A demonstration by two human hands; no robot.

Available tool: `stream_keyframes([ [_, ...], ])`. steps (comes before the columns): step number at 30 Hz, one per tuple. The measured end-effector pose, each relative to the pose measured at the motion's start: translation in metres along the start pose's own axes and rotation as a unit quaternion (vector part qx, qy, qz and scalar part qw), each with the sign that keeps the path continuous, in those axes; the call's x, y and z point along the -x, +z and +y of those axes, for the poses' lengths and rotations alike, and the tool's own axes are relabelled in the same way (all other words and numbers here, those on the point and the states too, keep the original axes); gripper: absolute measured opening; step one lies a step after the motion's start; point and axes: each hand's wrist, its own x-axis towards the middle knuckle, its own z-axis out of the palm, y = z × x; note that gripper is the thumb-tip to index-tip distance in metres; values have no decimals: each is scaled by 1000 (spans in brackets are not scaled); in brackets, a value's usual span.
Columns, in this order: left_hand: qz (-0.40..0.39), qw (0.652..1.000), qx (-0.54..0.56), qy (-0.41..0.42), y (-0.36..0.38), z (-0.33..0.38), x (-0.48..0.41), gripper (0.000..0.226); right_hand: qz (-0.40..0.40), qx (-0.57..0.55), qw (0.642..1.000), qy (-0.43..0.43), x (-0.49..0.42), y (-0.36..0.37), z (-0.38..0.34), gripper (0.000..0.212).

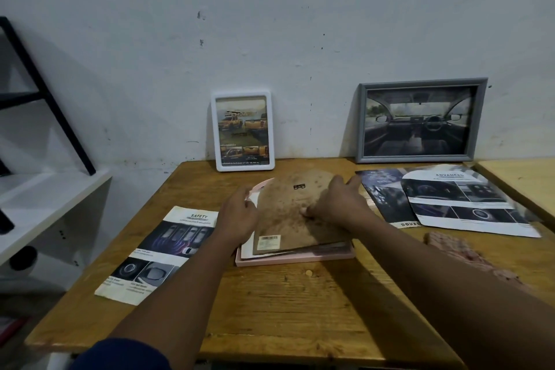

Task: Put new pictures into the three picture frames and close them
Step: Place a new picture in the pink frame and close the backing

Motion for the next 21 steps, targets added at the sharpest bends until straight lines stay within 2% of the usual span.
stream_keyframes([
  [6,-23,1000,-6,9,-2,-1,2,47,8,106,992,-71,18,14,-10,95],
  [10,-26,998,-51,40,2,-6,5,47,13,175,979,-105,17,11,-4,96],
  [12,-28,996,-67,54,3,-8,6,47,10,164,979,-125,13,10,1,95],
  [16,-41,993,-82,72,4,-8,3,46,16,76,981,-177,-3,10,13,78],
  [21,-57,991,-105,61,5,-8,-1,49,-25,101,968,-228,-10,29,17,66],
])
